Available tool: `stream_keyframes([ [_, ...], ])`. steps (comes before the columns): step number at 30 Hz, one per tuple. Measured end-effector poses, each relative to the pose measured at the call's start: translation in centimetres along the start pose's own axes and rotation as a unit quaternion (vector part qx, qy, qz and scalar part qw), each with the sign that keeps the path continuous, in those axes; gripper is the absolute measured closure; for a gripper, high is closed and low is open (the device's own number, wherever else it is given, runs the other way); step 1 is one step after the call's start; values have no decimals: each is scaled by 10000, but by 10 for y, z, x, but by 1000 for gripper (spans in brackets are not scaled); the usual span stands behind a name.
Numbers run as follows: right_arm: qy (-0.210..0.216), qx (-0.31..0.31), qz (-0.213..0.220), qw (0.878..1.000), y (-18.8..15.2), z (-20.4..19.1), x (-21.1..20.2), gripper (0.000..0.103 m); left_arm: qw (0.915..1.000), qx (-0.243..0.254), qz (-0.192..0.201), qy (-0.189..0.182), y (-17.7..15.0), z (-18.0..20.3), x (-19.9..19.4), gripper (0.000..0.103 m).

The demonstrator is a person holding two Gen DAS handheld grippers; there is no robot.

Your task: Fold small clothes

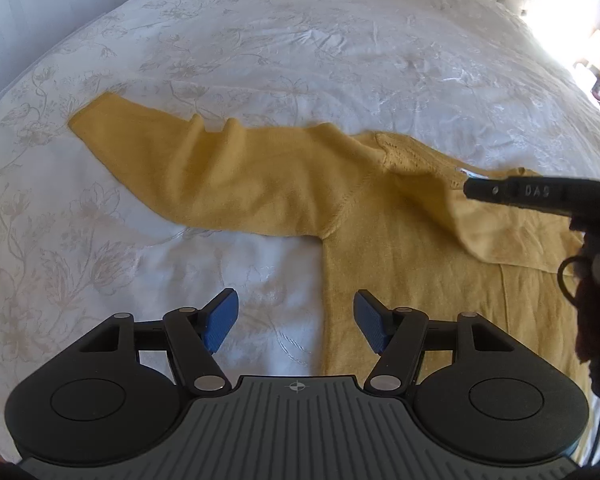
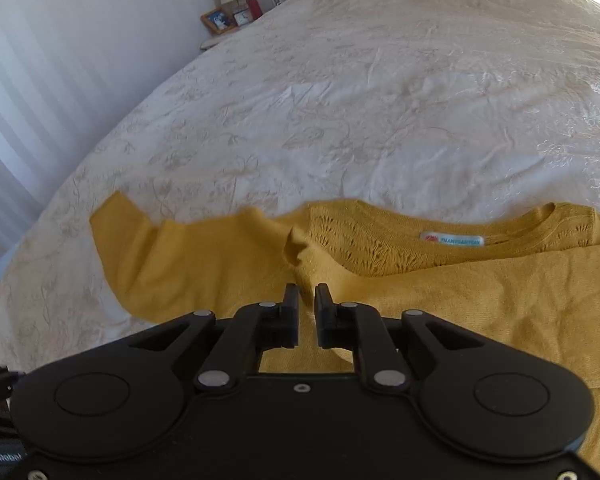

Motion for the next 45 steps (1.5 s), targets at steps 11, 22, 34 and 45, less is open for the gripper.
stream_keyframes([
  [11,-988,249,-11,9948,-42,47,-36,23,9926,266,139,-1176,30,17,41,41],
  [22,-995,544,-366,9929,-69,99,-37,8,9877,311,-227,-1514,34,59,114,34],
  [34,-539,731,-561,9943,-67,123,-15,8,9902,12,-402,-1335,48,58,172,34],
  [45,-499,1024,-724,9909,-79,139,-12,8,9951,-288,-252,-912,52,55,168,91],
])
Point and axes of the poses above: each gripper's, at about its wrist camera, not at the fingertips, and x roughly the way its jaws point, z to its right, y to its top, the point moved 6 cm from there along x, roughly the way its jaws point, and after that the axes turned 14 degrees about -y, right-handed, at the moved point
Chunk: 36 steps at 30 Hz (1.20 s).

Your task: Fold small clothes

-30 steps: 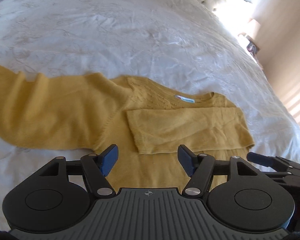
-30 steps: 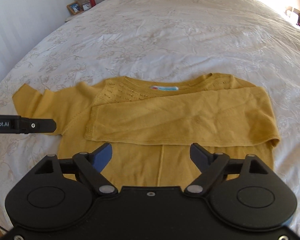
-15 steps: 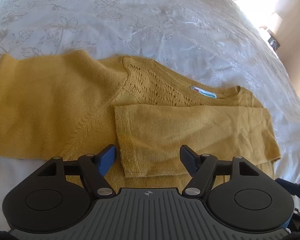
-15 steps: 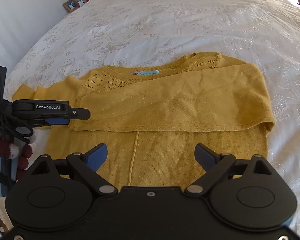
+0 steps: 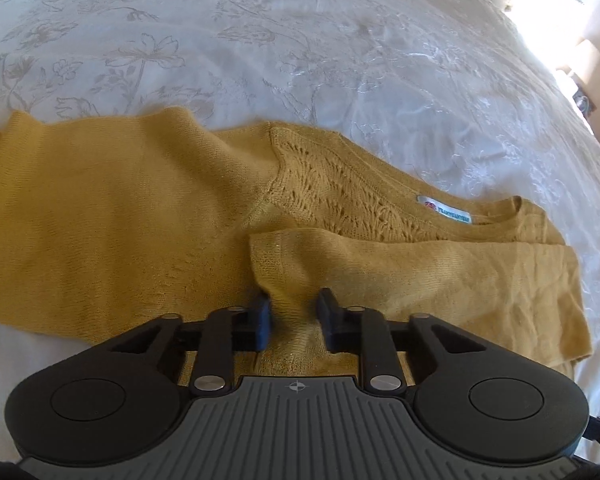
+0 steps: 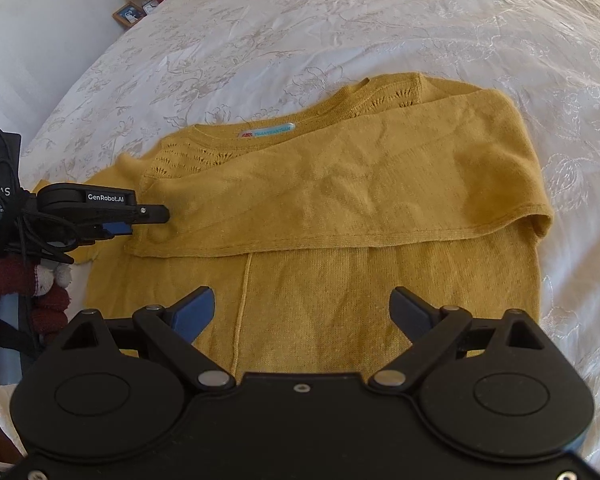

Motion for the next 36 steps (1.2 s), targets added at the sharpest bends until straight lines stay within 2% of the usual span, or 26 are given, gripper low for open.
stream_keyframes([
  [2,-23,51,1,10000,-1,2,-2,8,9998,174,94,53,3,9,-7,96],
  [4,-42,85,20,10000,-2,4,-4,8,9978,606,275,60,9,25,-22,97],
  [7,-26,112,63,9999,-2,5,-10,8,9902,1223,665,116,23,52,-56,97],
  [10,-52,112,185,9998,2,8,-16,8,9856,1315,996,372,37,47,-83,97],
  [13,-134,165,295,9993,8,16,-17,8,9883,1221,614,672,40,23,-70,96],
  [16,-297,191,386,9986,19,28,-14,8,9929,973,236,642,34,2,-49,95],
  [20,-560,291,519,9967,40,48,-7,8,9920,952,34,826,26,-11,-35,93],
  [22,-614,374,506,9961,50,57,1,8,9919,871,-69,919,23,-17,-30,87],
  [23,-646,408,499,9958,55,61,6,8,9920,808,-121,957,21,-21,-28,75],
  [26,-749,437,504,9950,64,66,21,6,9924,650,-232,1018,15,-31,-26,67],
  [29,-972,373,391,9938,67,71,38,6,9936,431,-335,991,9,-42,-25,42],
  [30,-1049,334,326,9934,66,73,44,6,9934,383,-312,1037,8,-46,-26,37],
  [34,-1586,142,-47,9872,60,87,65,6,9892,331,-144,1422,5,-58,-37,32],
  [36,-1904,182,-204,9813,54,99,72,5,9868,289,-151,1589,4,-65,-41,24],
])
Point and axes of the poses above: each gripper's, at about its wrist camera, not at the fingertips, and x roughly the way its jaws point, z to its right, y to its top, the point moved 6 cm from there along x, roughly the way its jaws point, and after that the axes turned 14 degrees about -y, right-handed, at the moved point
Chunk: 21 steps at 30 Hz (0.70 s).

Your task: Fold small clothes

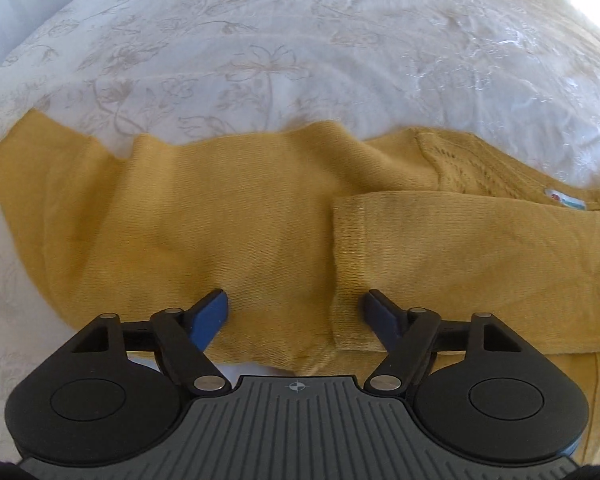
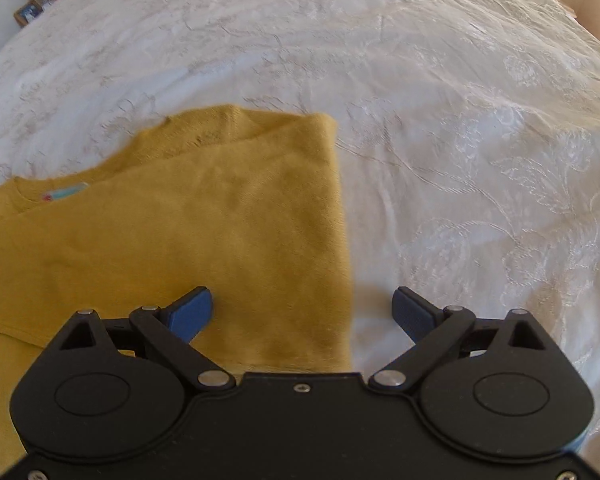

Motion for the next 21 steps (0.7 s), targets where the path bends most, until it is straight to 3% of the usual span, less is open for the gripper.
stream_keyframes([
  [3,-98,283,-67,9995,-2,15,-3,5,9999,-115,9,24,-2,-7,-7,24],
  [7,118,380,161,9991,-6,22,-31,4,9998,-198,81,-40,-9,-11,-25,24],
  [14,692,143,374,9968,-37,1,-87,1,9986,-404,58,-349,-40,-13,-59,18],
  [17,927,-42,319,9952,-58,-14,-102,1,9982,-422,41,-424,-58,-12,-74,11],
  [21,1114,-385,188,9929,-93,-28,-115,1,9980,-387,-8,-504,-84,-10,-90,11],
])
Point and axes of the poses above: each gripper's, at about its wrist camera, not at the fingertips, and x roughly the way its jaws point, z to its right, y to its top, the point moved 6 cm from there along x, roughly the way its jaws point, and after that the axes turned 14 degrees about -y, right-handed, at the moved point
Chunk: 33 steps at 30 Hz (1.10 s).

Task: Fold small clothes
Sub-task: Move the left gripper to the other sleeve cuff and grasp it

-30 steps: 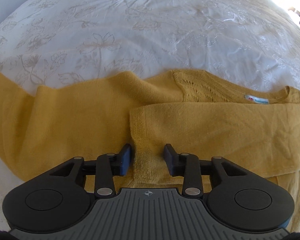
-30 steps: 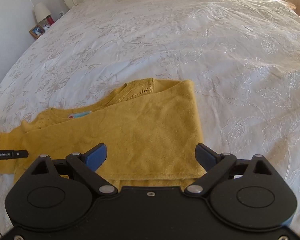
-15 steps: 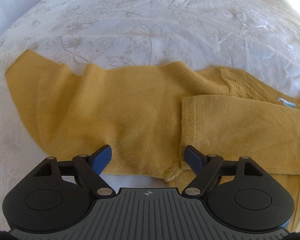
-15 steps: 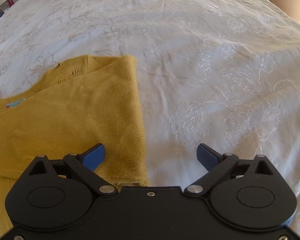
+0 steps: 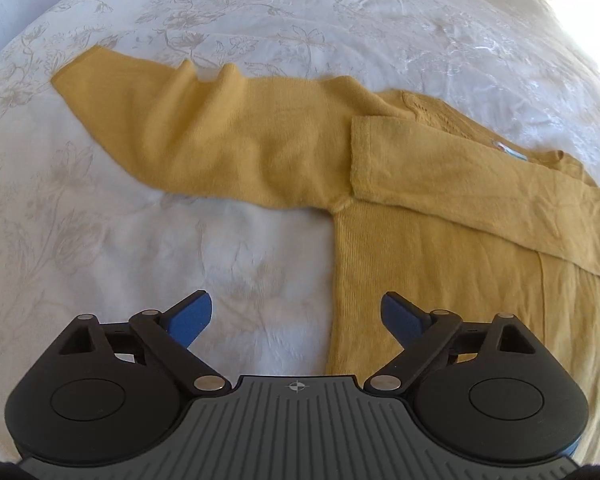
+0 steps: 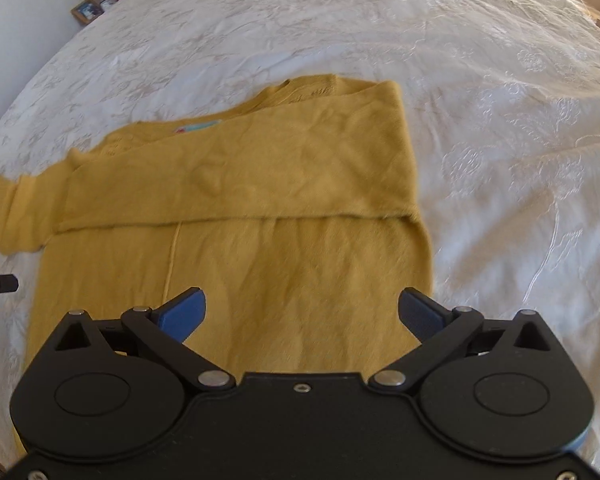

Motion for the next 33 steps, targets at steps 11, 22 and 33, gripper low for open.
stream_keyframes([
  [11,486,-799,-326,9951,-59,-42,-10,1,9974,-552,430,159,-31,-33,-52,11],
  [22,364,-333,-73,9988,-39,-88,-37,1,9939,-742,804,106,52,-131,-39,10],
  [33,94,229,45,9997,-3,-144,-52,1,9934,-699,903,90,149,-231,1,10],
])
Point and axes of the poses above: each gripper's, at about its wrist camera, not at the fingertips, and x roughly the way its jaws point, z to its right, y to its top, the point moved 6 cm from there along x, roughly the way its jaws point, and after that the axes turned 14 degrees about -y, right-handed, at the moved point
